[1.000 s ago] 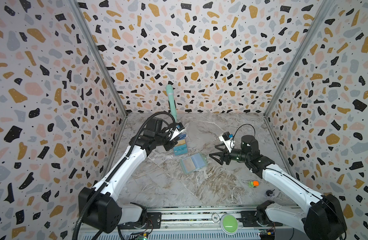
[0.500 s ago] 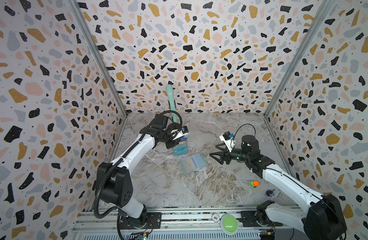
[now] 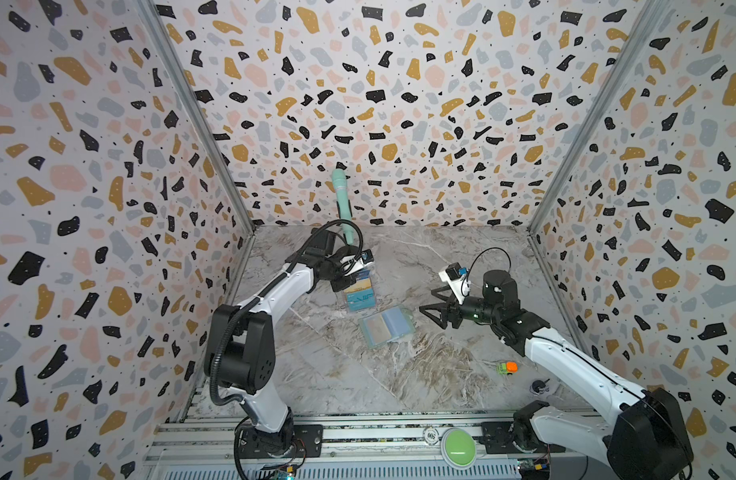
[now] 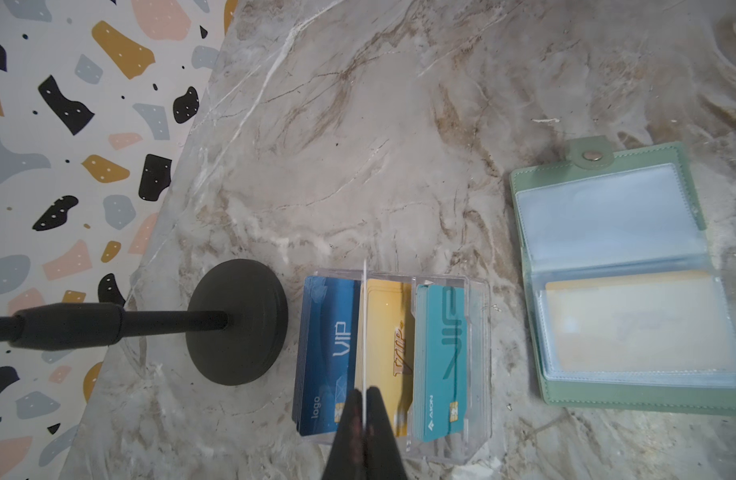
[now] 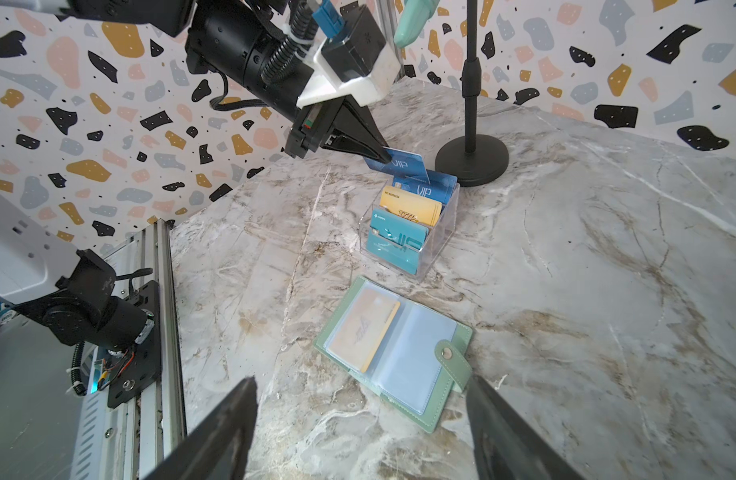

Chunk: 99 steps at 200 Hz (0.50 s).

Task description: Take the credit cards out of the card holder

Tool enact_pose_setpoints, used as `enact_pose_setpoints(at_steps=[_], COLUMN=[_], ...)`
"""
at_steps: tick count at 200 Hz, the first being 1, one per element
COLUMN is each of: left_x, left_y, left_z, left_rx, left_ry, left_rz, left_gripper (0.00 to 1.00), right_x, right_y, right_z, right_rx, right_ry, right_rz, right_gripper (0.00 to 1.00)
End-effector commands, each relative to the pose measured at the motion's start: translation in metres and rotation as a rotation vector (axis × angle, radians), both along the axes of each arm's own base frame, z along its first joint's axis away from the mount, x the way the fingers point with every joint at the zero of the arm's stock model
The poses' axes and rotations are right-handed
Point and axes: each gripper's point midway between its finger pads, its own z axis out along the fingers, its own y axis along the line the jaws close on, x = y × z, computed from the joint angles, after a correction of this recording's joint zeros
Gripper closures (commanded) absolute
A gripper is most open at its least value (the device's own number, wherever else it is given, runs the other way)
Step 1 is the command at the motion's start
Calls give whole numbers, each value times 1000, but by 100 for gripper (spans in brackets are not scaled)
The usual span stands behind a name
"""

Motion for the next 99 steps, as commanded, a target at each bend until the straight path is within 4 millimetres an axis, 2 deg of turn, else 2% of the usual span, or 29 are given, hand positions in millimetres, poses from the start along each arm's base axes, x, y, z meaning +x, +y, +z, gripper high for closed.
enact_pose_setpoints(at_steps=[1,57,99], left_x=[12,21,30], left_y=[-2,-4,2], left_z=[7,-5,-11], left_rx=[-25,-43,-63], left_ry=[-56,-25,-31], left_rz=[-21,-38,-9], left_gripper=[100,100,100], right_x=[2,2,5], right_y=[-2,-1,0], right_z=[-1,-2,-4], right_rx=[-6,-10,-13], right_ry=[-1,3,12], right_rz=[-9,-11,-11], right_gripper=[21,21,21])
